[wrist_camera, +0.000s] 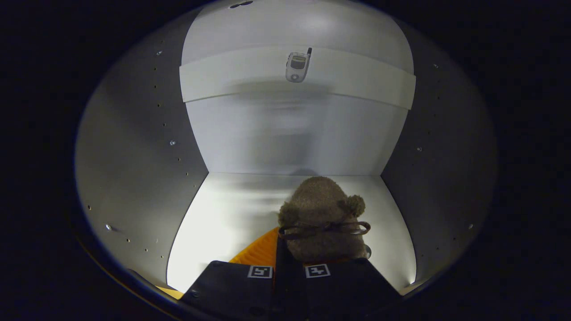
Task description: Open the shoe cabinet door, grab the shoes and put them into the shoe cabinet, then close the shoe cabinet door.
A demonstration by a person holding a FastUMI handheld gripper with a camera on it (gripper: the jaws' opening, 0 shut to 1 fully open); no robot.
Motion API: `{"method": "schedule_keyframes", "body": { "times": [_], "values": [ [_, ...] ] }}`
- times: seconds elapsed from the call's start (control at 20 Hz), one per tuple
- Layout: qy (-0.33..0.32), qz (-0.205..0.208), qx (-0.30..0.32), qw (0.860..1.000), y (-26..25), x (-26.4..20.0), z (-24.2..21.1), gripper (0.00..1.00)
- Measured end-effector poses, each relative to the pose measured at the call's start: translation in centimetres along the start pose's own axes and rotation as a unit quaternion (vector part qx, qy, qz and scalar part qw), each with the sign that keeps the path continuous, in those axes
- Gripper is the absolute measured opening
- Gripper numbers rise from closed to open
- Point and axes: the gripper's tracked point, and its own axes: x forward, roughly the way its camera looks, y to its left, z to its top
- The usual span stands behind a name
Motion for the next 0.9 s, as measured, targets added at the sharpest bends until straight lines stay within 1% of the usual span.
{"method": "schedule_keyframes", "body": {
  "times": [0.05,0.15,0.25,0.35,0.45,0.5,0.55,0.6,0.8,0.9],
  "values": [
    [0.004,0.0,-0.001,1.0,0.1,-0.2,-0.2,0.12],
    [0.0,0.003,-0.004,1.0,0.5,-0.6,-0.4,0.19],
    [-0.004,0.001,0.001,1.0,0.5,-1.5,-0.5,0.42],
    [-0.006,0.009,0.007,1.0,0.8,-2.5,-0.8,0.65],
    [-0.012,0.017,0.011,1.0,1.1,-3.9,-0.9,0.79],
    [-0.016,0.023,0.011,1.0,1.3,-4.8,-1.0,0.83],
    [-0.022,0.027,0.009,0.999,1.4,-5.8,-1.0,0.89],
    [-0.029,0.029,0.007,0.999,1.4,-6.8,-1.0,0.98],
    [-0.052,0.05,0.017,0.997,1.6,-10.8,-0.9,0.99],
    [-0.085,0.061,0.024,0.994,1.4,-13.4,-0.5,0.99]
  ]
}}
